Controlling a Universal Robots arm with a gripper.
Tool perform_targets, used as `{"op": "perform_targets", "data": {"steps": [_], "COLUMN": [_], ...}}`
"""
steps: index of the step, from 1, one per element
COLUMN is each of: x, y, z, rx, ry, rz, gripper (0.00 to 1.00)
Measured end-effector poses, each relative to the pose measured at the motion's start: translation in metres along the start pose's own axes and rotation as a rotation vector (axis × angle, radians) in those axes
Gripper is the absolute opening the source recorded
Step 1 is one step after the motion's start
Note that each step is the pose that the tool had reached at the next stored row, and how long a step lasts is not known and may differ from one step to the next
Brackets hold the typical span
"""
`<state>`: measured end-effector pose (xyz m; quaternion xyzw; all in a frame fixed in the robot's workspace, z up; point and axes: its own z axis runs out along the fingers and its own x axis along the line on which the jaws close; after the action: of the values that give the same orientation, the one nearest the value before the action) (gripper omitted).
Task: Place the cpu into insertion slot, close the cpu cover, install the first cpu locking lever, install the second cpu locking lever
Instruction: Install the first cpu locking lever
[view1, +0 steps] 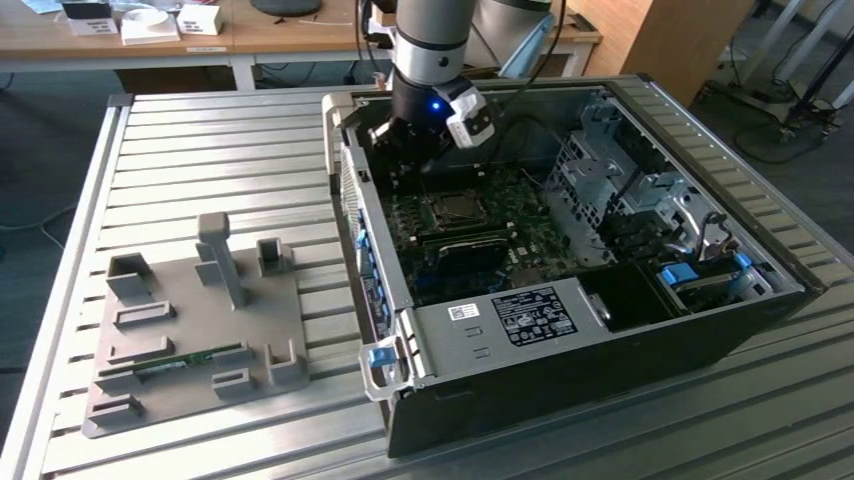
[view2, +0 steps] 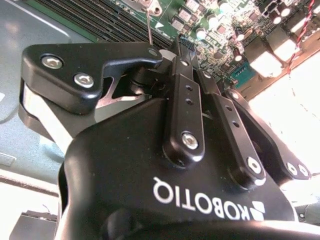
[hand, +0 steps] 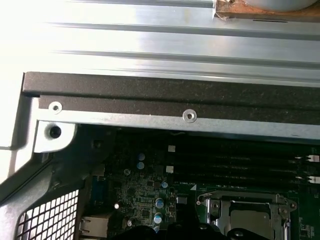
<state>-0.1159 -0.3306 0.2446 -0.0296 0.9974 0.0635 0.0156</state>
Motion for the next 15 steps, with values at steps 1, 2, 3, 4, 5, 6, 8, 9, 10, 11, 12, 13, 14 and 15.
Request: {"op": "perform_targets", "data": {"steps": [1,2,3,4,5,6,8,9,10,11,12,13,14,15], "x": [0.0000,0.0000,-0.0001,-0.0001,-0.0001,-0.0001,-0.0002,-0.0001,-0.0001,0.0000,0.0003,0.0007,0.0012,0.0016], "y": [0.0000,0.0001,0.0002,0.0003,0.0004,0.0005,0.0005,0.0005,0.0005,0.0005,0.0006,0.0006,0.0006,0.0006], "z": [-0.0005,-0.0011,-0.0019,-0.0027,-0.0034,-0.0038,-0.0037,-0.0038,-0.0039,-0.0039,-0.0039,-0.0039,-0.0039,-0.0039], "rx": [0.0002,0.0000,-0.0001,0.0000,0.0000,-0.0001,-0.0004,-0.0004,-0.0008,-0.0009,-0.0009,-0.0009,-0.0010,-0.0010], "ry": [0.0001,0.0000,-0.0001,-0.0001,0.0000,-0.0001,-0.0004,-0.0003,-0.0001,-0.0001,-0.0001,-0.0001,-0.0002,-0.0001], "rz": [0.000,0.000,0.000,0.000,0.000,0.000,0.000,0.000,0.000,0.000,0.000,0.000,0.000,0.000], "gripper": [0.11,0.11,0.11,0.11,0.11,0.11,0.11,0.11,0.11,0.11,0.11,0.11,0.11,0.11]}}
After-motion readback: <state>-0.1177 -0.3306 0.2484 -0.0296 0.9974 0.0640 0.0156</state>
